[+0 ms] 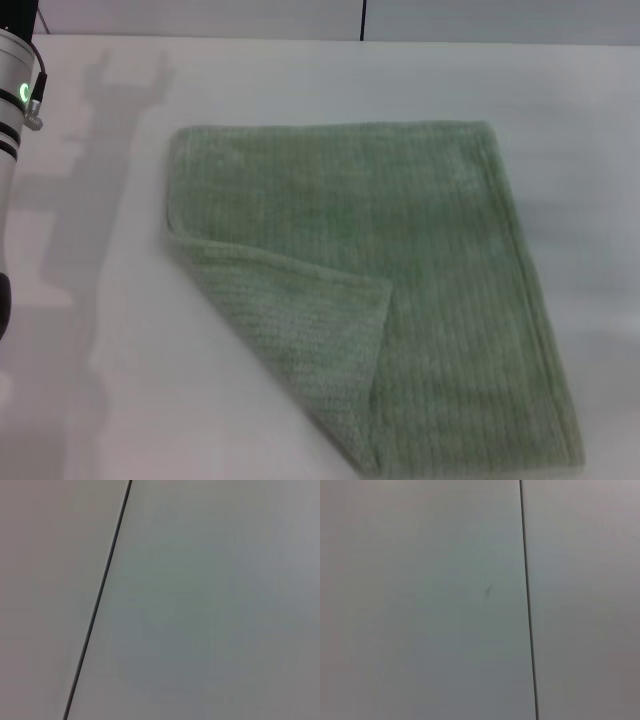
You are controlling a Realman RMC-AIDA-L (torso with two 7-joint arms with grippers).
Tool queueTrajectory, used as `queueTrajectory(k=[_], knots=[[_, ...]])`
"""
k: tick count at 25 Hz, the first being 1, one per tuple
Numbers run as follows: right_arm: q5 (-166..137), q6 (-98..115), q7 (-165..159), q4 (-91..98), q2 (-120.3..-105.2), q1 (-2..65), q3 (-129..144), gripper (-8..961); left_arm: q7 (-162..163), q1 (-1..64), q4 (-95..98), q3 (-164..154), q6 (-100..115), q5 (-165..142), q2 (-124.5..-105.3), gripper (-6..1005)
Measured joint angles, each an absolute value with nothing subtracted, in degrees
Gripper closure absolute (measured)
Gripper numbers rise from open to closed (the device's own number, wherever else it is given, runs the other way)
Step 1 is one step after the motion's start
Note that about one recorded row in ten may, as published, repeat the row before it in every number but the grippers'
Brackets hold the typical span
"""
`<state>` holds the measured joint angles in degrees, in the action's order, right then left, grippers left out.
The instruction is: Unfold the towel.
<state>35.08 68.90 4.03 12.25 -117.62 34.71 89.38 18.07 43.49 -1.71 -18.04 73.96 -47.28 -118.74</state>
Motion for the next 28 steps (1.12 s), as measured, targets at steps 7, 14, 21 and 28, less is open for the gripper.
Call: queueTrajectory(k=[7,14,21,28], knots=[[35.36,68.8,4.03,12.39,-117.51,34.8,89.38,233,18.07,43.78,-2.08,-18.42,73.91,-47.28,-118.74,157],[35.08,69.03,4.03,12.55,-117.59,34.7,89.53,266,17.87,43.72,-2.11,-19.5,73.59,-47.29,-118.79,159],[35.06,68.71,4.04,12.57,-118.22,34.55,89.91,298,17.84,43.6,-2.11,-19.37,72.91,-47.28,-118.82,162],[35.06,68.58,4.04,12.9,-118.87,33.96,91.99,330,17.83,43.65,-2.11,-19.48,72.59,-47.28,-118.82,164]])
